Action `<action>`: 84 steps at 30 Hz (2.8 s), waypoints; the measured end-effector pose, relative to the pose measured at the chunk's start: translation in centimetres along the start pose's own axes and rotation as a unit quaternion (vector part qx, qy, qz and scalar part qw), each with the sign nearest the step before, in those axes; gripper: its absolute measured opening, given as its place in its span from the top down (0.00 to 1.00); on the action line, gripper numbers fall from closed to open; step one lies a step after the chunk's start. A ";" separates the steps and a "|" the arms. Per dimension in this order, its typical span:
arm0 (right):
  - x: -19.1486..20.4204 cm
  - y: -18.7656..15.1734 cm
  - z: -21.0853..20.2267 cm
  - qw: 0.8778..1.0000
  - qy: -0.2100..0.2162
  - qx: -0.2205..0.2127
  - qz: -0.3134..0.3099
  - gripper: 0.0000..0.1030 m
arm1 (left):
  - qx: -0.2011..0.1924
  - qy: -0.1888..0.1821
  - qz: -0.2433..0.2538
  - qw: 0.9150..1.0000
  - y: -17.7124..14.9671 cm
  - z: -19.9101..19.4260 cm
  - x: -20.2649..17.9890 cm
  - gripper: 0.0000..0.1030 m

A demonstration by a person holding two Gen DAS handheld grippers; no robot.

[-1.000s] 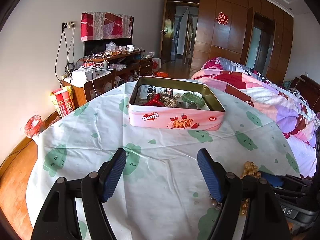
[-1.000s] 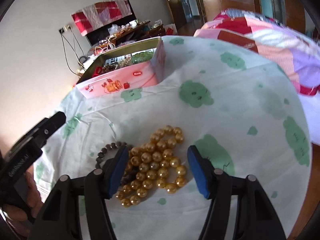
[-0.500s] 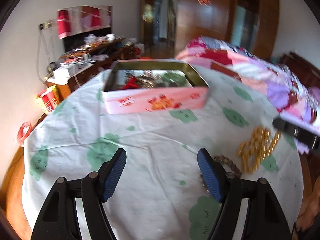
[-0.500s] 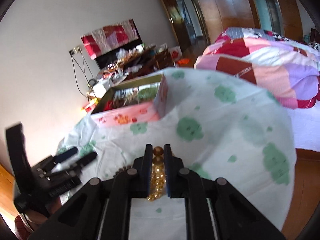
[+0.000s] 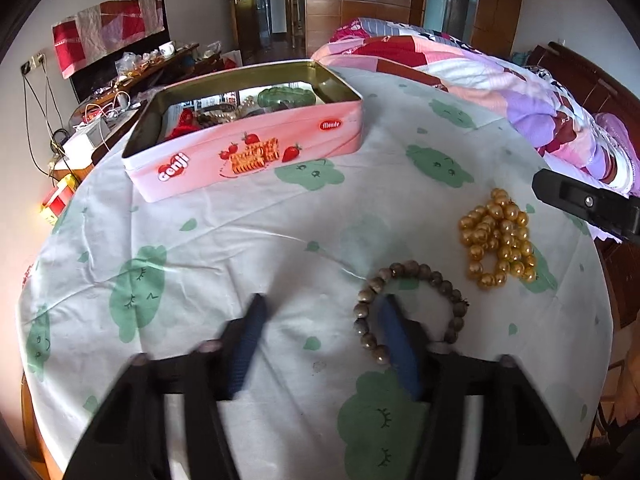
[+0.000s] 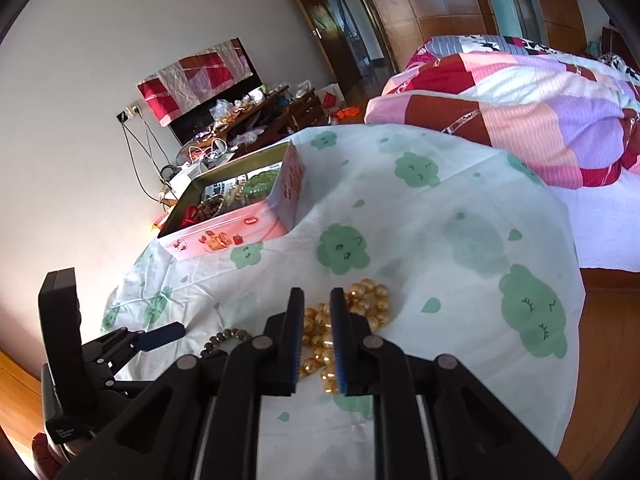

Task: Organize jewelry
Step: 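Grasp the dark wooden bead bracelet with the left tool while the right tool lifts the gold beads, then lower the bead bracelet into the tin with the left tool while the right tool releases the gold beads inside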

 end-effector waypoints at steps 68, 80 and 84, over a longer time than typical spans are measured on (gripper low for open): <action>12.0 8.3 4.2 0.989 0.075 -0.083 -0.098 0.87 | -0.234 0.040 -0.147 0.960 7.7 -3.4 12.3 0.93; 12.3 9.8 12.4 0.993 0.034 -0.074 -0.086 0.87 | -0.179 0.082 -0.158 0.968 10.8 2.6 14.9 0.93; 11.8 9.6 14.5 0.994 0.020 -0.060 -0.084 0.87 | -0.158 0.103 -0.155 0.970 10.9 3.6 14.9 0.93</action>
Point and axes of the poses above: each gripper's, at about its wrist camera, not at the fingertips, and z roughly the way its jaws point, x to its left, y to its top, the point moved 1 cm from there along z, roughly the way its jaws point, and after that the axes turned 15 degrees about z, right-handed, at the moved point
